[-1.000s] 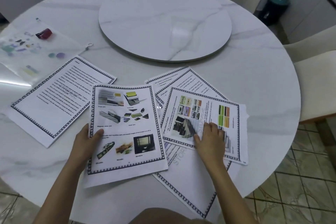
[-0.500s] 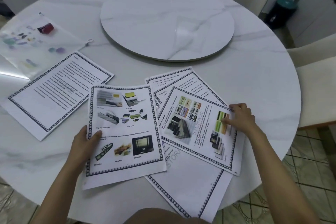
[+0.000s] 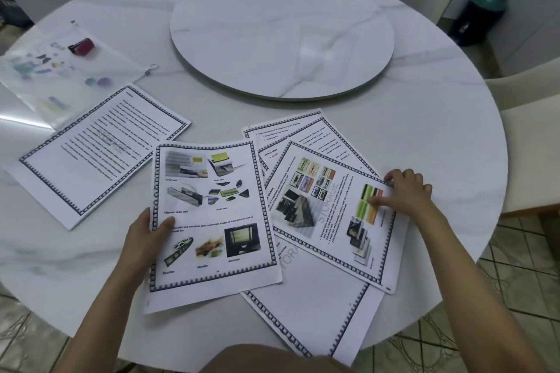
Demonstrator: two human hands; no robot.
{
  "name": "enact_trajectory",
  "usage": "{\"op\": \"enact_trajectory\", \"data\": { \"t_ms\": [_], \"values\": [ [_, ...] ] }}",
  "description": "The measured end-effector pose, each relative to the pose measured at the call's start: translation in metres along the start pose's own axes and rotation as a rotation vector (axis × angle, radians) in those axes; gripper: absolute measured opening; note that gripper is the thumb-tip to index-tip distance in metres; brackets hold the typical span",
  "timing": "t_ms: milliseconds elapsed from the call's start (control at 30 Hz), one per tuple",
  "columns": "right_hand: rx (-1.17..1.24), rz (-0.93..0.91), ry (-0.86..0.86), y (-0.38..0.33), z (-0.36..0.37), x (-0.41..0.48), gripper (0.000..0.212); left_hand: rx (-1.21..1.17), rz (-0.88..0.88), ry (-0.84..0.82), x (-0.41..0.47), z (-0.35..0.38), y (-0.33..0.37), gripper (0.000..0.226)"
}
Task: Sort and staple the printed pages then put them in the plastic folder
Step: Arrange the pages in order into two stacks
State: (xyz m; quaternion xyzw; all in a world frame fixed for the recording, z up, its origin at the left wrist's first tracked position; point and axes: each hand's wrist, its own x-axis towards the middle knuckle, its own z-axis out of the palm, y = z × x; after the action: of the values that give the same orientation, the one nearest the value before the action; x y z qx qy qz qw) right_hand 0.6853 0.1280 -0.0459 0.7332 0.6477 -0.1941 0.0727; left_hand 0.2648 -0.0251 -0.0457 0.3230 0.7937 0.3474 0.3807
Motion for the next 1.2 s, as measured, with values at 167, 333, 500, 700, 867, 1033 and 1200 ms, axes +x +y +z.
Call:
{"op": "enact_trajectory", "data": {
  "t_ms": [167, 333, 500, 700, 867, 1033, 1200],
  "values": [
    [0.004, 0.001, -0.044, 0.002, -0.001, 0.003, 0.068, -0.006, -0.012, -0.007, 0.000, 0.000, -0.001, 0.024],
    [0.040, -0.024, -0.017, 0.003, 0.002, -0.002, 0.050, 0.003, -0.028, -0.011, 0.002, -0.001, -0.002, 0.023],
    [0.245, -0.058, -0.079, 0.003, 0.001, -0.008, 0.047, -0.011, -0.038, -0.018, 0.002, 0.000, -0.003, 0.022],
    [0.406, -0.082, -0.128, -0.006, -0.011, -0.016, 0.036, -0.028, -0.041, -0.036, 0.002, -0.001, -0.005, 0.024],
    [0.461, -0.096, -0.247, -0.013, -0.014, -0.018, 0.026, -0.032, -0.030, -0.062, 0.001, -0.002, -0.006, 0.024],
    [0.342, -0.159, -0.275, -0.017, -0.014, -0.023, 0.019, -0.028, -0.013, -0.084, 0.002, -0.003, -0.008, 0.018],
    [0.528, -0.109, -0.103, -0.011, -0.033, -0.043, 0.014, -0.035, -0.002, -0.102, 0.004, -0.006, -0.008, 0.018]
  ]
}}
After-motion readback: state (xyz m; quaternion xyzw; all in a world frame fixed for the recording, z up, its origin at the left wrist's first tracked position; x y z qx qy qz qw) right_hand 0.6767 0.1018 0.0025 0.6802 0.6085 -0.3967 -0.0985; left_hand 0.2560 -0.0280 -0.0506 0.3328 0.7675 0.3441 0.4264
